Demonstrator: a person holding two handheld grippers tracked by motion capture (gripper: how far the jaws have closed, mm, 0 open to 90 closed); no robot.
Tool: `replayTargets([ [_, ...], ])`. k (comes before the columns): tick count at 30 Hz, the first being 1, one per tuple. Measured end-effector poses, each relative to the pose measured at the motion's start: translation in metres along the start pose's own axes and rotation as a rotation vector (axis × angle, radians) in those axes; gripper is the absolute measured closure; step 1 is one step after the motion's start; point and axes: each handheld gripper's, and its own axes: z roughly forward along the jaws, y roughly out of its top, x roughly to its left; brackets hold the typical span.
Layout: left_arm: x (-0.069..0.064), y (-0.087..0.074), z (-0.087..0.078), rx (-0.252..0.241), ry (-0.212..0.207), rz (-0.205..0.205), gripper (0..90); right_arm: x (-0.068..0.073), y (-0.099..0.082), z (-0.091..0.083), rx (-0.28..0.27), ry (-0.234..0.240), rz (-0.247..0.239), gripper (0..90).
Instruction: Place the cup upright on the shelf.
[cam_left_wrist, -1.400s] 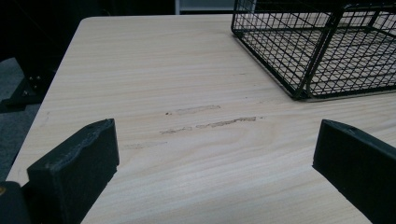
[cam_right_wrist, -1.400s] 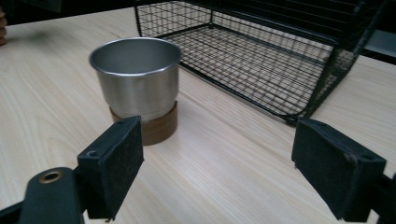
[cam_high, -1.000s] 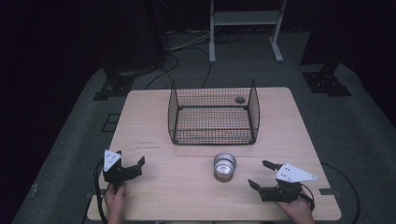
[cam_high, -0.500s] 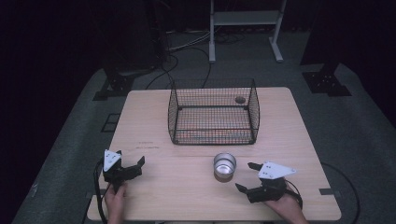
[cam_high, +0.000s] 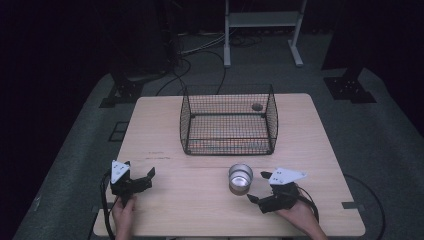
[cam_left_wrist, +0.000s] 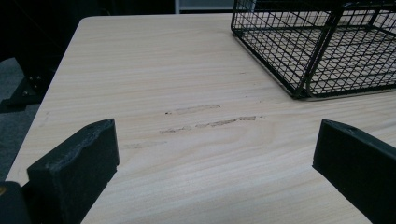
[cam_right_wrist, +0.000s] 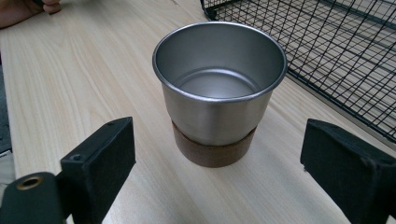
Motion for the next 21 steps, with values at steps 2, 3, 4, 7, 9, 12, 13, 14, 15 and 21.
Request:
replayTargets([
  [2, 0.0, 0.0, 0.0, 0.0, 0.0, 0.0, 0.0, 0.0, 0.001, 0.003, 0.006, -0.004, 0.006, 9.5],
  [3, 0.0, 0.0, 0.0, 0.0, 0.0, 0.0, 0.0, -0.001, 0.002, 0.004, 0.008, -0.005, 0.003, 9.2],
  [4, 0.0, 0.0, 0.0, 0.0, 0.0, 0.0, 0.0, -0.001, 0.003, 0.006, 0.011, -0.001, 0.009, 8.5],
  [7, 0.0, 0.0, 0.0, -0.001, -0.001, 0.0, 0.0, -0.002, 0.005, 0.01, 0.02, -0.006, 0.004, 8.5],
  [9, 0.0, 0.0, 0.0, -0.001, -0.001, 0.0, 0.0, -0.002, 0.006, 0.014, 0.025, -0.007, 0.006, 8.5],
  [12, 0.0, 0.0, 0.0, 0.0, -0.001, 0.0, 0.0, -0.002, 0.008, 0.018, 0.026, -0.01, 0.007, 8.5],
  [13, 0.0, 0.0, 0.0, 0.0, -0.001, 0.0, 0.0, -0.002, 0.008, 0.019, 0.026, -0.008, 0.009, 8.5],
  [14, 0.0, 0.0, 0.0, -0.001, -0.001, 0.001, 0.0, -0.003, 0.01, 0.022, 0.031, -0.014, 0.011, 8.5],
  [15, 0.0, 0.0, 0.0, -0.001, -0.001, 0.001, 0.0, -0.003, 0.01, 0.022, 0.031, -0.014, 0.011, 8.5],
  [21, 0.0, 0.0, 0.0, -0.001, -0.002, 0.001, 0.0, -0.003, 0.012, 0.029, 0.045, -0.021, 0.01, 8.4],
])
